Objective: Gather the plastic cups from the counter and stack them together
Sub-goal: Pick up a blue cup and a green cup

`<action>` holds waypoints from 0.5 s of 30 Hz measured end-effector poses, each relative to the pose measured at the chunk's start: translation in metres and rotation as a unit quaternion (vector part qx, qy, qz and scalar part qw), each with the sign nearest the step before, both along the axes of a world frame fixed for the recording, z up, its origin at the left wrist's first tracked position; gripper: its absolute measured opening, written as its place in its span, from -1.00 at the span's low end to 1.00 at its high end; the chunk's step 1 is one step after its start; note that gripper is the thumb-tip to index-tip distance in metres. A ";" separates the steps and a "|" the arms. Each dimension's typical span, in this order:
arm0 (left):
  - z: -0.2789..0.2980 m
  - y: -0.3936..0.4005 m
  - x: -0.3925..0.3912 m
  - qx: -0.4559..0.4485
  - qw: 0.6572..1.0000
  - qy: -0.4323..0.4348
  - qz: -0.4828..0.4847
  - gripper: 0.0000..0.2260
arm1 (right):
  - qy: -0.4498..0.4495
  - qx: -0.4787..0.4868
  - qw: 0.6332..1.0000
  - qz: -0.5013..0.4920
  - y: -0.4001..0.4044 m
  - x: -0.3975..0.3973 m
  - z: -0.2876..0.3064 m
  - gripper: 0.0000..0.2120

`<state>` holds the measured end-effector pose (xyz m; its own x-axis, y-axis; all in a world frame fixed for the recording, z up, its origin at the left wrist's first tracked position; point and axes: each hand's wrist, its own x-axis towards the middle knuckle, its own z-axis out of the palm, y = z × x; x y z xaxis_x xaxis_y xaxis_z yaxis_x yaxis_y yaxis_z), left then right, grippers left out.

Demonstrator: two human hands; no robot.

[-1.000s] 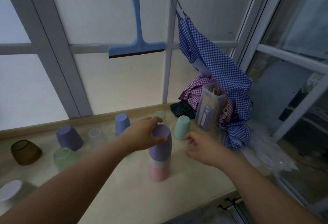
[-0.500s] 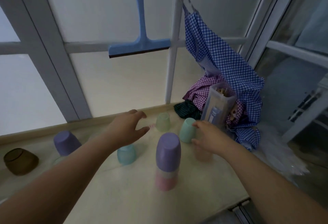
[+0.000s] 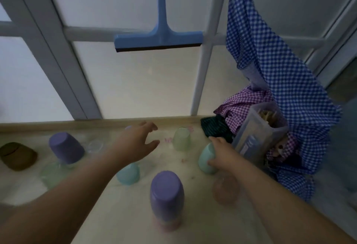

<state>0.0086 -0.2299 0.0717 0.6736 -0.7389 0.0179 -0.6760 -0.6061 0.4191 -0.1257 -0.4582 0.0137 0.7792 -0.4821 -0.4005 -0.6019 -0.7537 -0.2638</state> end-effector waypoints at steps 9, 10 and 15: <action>-0.017 0.021 0.019 0.010 0.996 0.044 0.079 -0.63 | -0.032 0.014 0.996 0.076 0.015 0.036 0.006 -0.47; -0.018 0.024 0.022 0.010 0.996 0.046 0.082 -0.64 | -0.051 0.022 0.994 0.092 0.020 0.042 0.016 -0.44; -0.029 0.035 0.055 0.043 0.994 0.045 0.091 -0.54 | -0.131 0.030 0.980 0.145 0.045 0.066 0.056 -0.46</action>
